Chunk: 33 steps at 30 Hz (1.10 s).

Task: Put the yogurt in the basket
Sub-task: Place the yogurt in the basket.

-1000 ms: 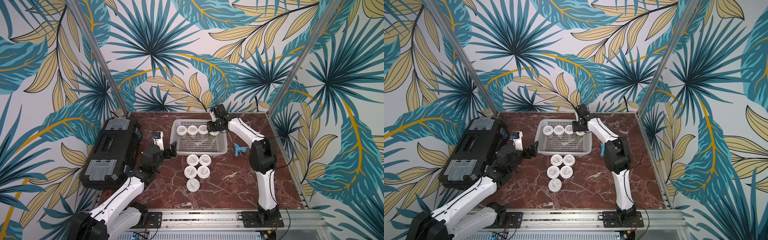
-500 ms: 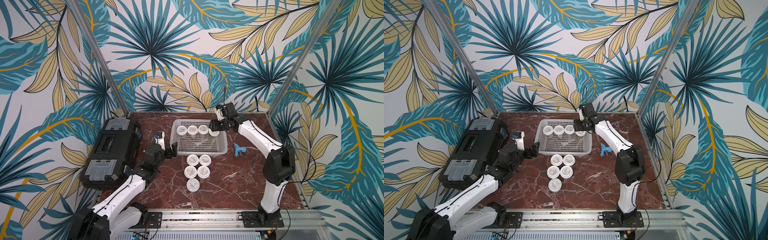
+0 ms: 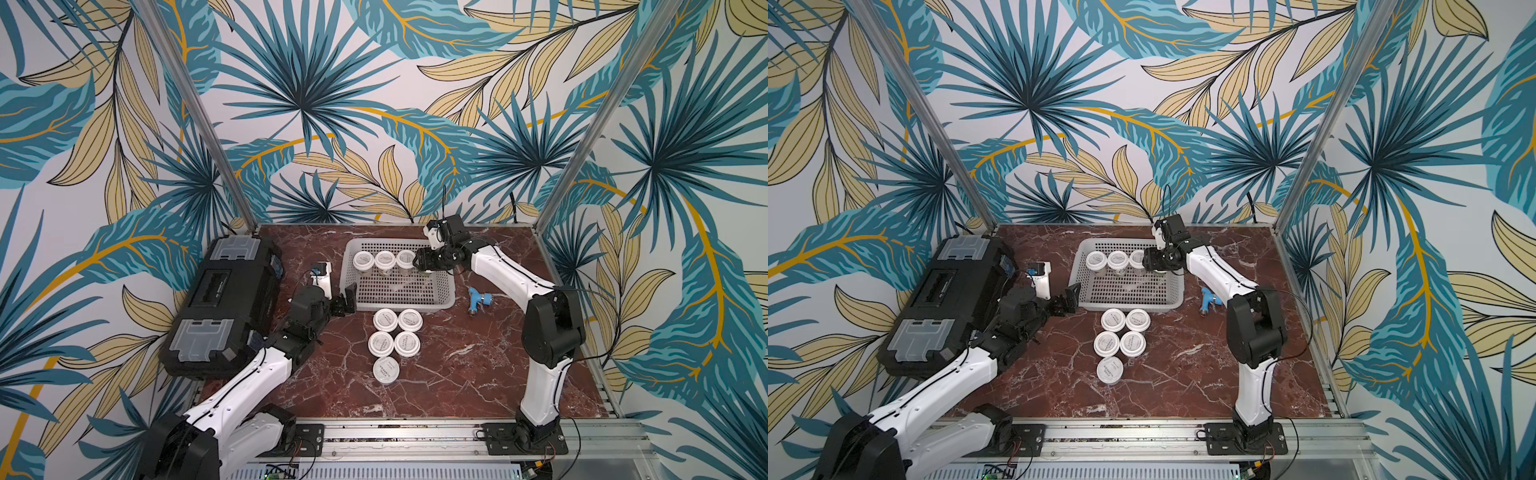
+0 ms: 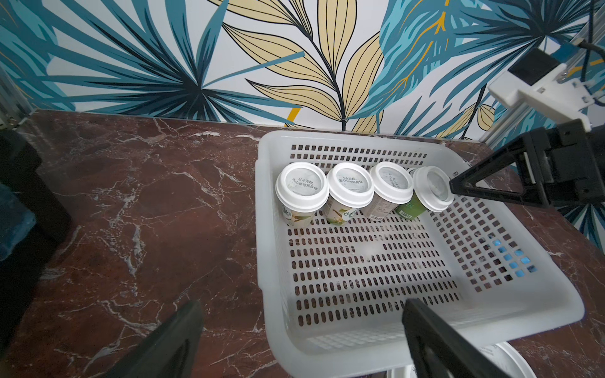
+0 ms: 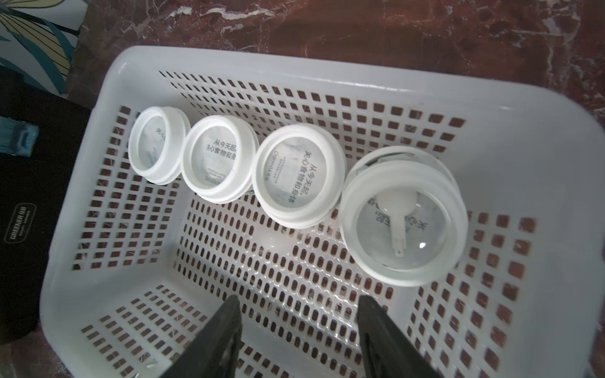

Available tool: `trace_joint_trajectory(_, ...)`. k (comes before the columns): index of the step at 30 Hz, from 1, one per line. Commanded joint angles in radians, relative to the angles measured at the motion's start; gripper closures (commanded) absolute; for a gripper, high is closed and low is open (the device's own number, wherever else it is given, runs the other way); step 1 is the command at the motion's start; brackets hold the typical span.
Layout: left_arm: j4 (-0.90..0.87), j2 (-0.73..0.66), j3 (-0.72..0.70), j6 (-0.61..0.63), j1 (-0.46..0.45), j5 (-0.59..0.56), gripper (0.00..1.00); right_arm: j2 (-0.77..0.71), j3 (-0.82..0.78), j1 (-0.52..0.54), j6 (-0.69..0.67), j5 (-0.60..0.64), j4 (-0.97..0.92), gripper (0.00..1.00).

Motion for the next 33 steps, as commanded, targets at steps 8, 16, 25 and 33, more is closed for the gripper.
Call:
trace_joint_trajectory(8,0.004,0.008,0.047,0.015,-0.005,-0.004,0.01,0.069,0.079,0.030,0.047,-0.041,0.043,0.34)
trace_joint_trajectory(16,0.004,0.012,0.048,0.017,-0.006,-0.005,0.01,0.133,0.162,0.030,0.033,0.003,0.007,0.31)
trace_joint_trajectory(25,-0.159,0.006,0.138,0.044,-0.021,-0.008,0.01,-0.077,-0.019,0.029,0.023,0.061,0.007,0.30)
trace_joint_trajectory(33,-0.548,0.023,0.358,0.077,-0.103,0.036,0.04,-0.420,-0.312,0.023,-0.025,0.202,0.061,0.24)
